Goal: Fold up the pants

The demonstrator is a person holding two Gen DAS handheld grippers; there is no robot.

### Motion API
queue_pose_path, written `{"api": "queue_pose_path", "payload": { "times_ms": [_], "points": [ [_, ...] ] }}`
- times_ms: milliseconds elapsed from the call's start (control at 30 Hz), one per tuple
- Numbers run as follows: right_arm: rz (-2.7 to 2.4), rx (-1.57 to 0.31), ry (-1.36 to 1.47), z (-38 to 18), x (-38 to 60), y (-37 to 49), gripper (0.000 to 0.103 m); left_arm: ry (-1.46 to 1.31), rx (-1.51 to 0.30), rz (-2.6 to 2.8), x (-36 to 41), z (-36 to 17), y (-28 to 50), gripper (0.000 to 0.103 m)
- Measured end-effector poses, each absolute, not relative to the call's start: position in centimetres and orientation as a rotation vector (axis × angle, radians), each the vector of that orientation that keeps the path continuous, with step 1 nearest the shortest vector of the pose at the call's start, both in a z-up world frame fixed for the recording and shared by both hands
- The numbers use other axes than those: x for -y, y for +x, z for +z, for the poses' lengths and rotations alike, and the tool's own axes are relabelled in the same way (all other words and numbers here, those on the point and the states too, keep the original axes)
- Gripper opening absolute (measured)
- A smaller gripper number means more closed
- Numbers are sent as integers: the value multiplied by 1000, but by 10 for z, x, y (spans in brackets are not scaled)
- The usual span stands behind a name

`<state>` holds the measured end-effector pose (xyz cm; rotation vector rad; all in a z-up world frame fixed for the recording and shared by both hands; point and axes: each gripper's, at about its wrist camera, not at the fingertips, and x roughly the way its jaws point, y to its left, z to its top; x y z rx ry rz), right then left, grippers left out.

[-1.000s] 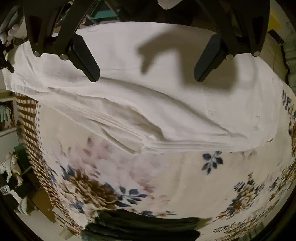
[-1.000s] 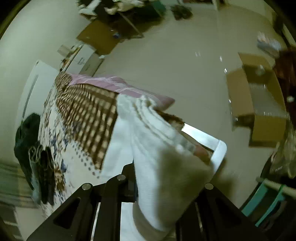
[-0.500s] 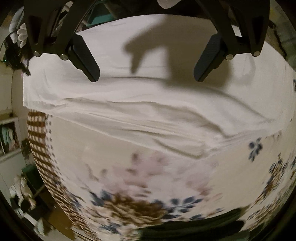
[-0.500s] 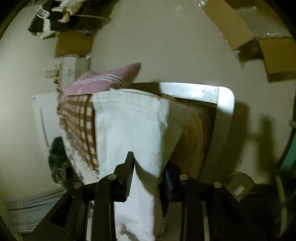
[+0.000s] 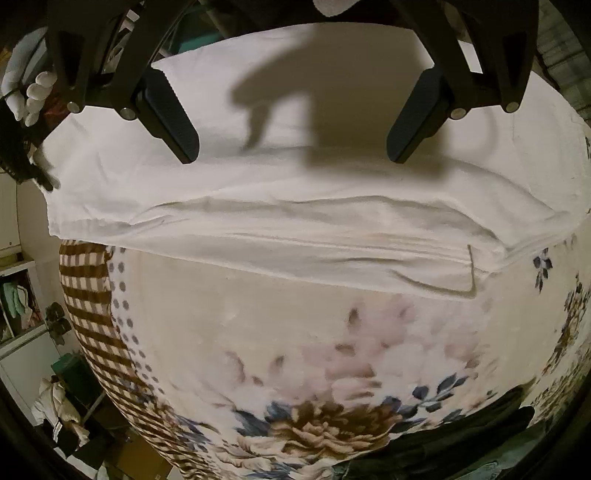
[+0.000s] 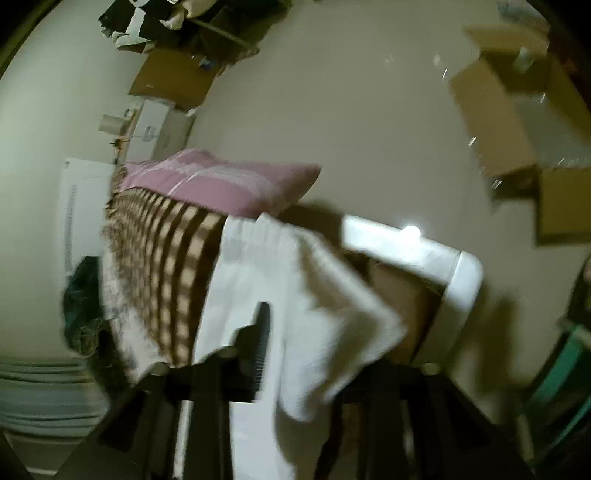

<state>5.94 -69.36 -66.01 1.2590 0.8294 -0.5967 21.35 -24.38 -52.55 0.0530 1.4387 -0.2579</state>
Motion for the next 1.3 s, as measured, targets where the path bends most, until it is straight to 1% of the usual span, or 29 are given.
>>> {"api": "queue_pose_path", "payload": {
  "times_ms": [67,267,433,567,633,867,1000,1067,1100,1133,1200,1233,1300],
  "points": [
    [-602,-825,1180,-641,686,62,12,43,-1432,-257,242,-522,215,103],
    [-510,-795,924,-558,630,70,11,-20,-1414,-243,228,-503,218,103],
    [-346,-821,788,-517,560,100,11,-75,-1385,-237,208,-489,219,103],
    [-289,-857,740,-514,518,120,11,-94,-1377,-206,179,-483,220,103],
    [-335,-855,725,-515,518,119,11,-107,-1380,-197,167,-482,220,103],
    [-629,-849,757,-508,605,79,11,-129,-1378,-157,137,-486,218,103],
    [-636,-900,869,-531,643,57,12,-148,-1399,-150,139,-494,217,103],
    [-648,-937,840,-541,642,56,12,-130,-1402,-163,150,-497,216,103],
    [-640,-949,812,-545,639,60,15,-118,-1403,-172,154,-498,216,103],
    [-611,-968,780,-552,633,66,22,-101,-1403,-181,160,-499,216,103],
    [-526,-1054,767,-576,625,81,59,-66,-1409,-205,175,-502,216,103],
    [-516,-1097,789,-594,623,83,61,-57,-1412,-212,180,-504,215,103],
    [-526,-1123,873,-619,624,76,61,-33,-1419,-231,192,-506,214,103]
  ]
}}
